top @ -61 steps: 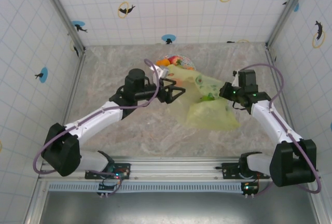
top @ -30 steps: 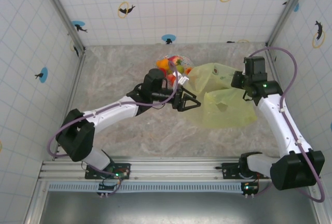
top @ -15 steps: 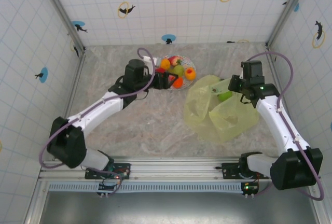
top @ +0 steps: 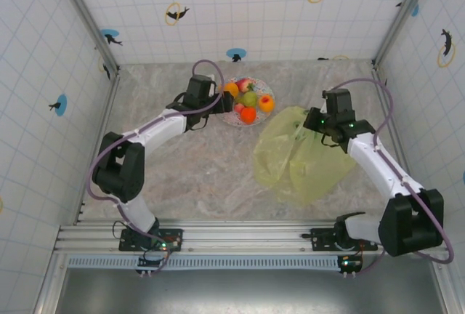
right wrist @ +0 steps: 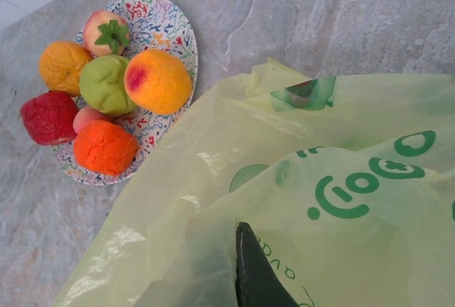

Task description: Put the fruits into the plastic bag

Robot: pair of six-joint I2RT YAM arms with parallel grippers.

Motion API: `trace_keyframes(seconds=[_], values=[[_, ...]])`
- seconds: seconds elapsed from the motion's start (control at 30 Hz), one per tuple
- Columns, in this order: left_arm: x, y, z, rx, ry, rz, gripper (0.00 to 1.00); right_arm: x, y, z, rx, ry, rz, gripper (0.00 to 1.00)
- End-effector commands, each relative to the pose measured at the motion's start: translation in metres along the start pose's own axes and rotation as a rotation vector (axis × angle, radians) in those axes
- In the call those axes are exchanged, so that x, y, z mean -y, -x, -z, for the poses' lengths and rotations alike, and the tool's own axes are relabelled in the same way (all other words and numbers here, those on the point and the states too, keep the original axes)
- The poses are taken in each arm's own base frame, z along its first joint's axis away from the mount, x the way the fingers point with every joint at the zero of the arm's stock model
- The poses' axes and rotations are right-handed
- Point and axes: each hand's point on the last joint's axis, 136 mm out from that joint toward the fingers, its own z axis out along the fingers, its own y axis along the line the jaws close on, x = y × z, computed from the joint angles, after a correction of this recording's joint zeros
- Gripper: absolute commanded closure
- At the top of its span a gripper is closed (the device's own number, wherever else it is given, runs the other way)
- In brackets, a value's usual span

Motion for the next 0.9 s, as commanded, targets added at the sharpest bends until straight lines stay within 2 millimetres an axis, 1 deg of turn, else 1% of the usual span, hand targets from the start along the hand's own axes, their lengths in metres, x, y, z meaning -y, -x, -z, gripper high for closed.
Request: trace_keyframes(seconds=[0.0, 0.1, 0.17, 0.33, 0.43, 0.5, 0.53, 0.6, 0.67, 0.73, 0.77, 0.87], values=[[-0.019, 0.008, -0.007, 0.004, 0.076, -0.025, 0.12, -0.010, 0.019, -0.008, 0.028, 0.041, -0.014, 1.00], [-0.021, 0.007, -0.013, -0.009, 0.081, -0.034, 0.12, -0.004, 0.030, -0.011, 0.028, 0.031, -0.020, 1.00], [-0.020, 0.006, -0.016, -0.017, 0.078, -0.038, 0.11, 0.002, 0.036, -0.009, 0.033, 0.022, -0.026, 1.00], [-0.023, 0.001, -0.019, -0.033, 0.085, -0.043, 0.12, 0.026, 0.048, 0.007, 0.070, -0.020, -0.053, 1.00], [-0.024, -0.003, -0.018, -0.039, 0.085, -0.044, 0.12, 0.041, 0.048, 0.015, 0.086, -0.039, -0.080, 1.00], [-0.023, -0.006, -0.014, -0.044, 0.077, -0.045, 0.12, 0.046, 0.041, 0.016, 0.079, -0.045, -0.089, 1.00], [-0.020, -0.009, -0.008, -0.043, 0.065, -0.041, 0.13, 0.048, 0.036, 0.014, 0.069, -0.045, -0.094, 1.00], [-0.009, -0.016, 0.005, -0.037, 0.019, -0.037, 0.13, 0.050, 0.025, 0.011, 0.048, -0.035, -0.105, 1.00], [0.011, -0.031, 0.025, -0.032, -0.066, -0.037, 0.13, 0.052, 0.013, 0.007, 0.031, -0.025, -0.124, 1.00], [0.038, -0.051, 0.046, -0.039, -0.172, -0.054, 0.13, 0.052, 0.007, 0.005, 0.025, -0.017, -0.133, 1.00], [0.050, -0.066, 0.057, -0.045, -0.221, -0.072, 0.13, 0.053, 0.003, 0.004, 0.019, -0.018, -0.135, 1.00], [0.085, -0.099, 0.084, -0.040, -0.334, -0.166, 0.12, 0.053, 0.002, 0.002, 0.017, -0.018, -0.134, 1.00]])
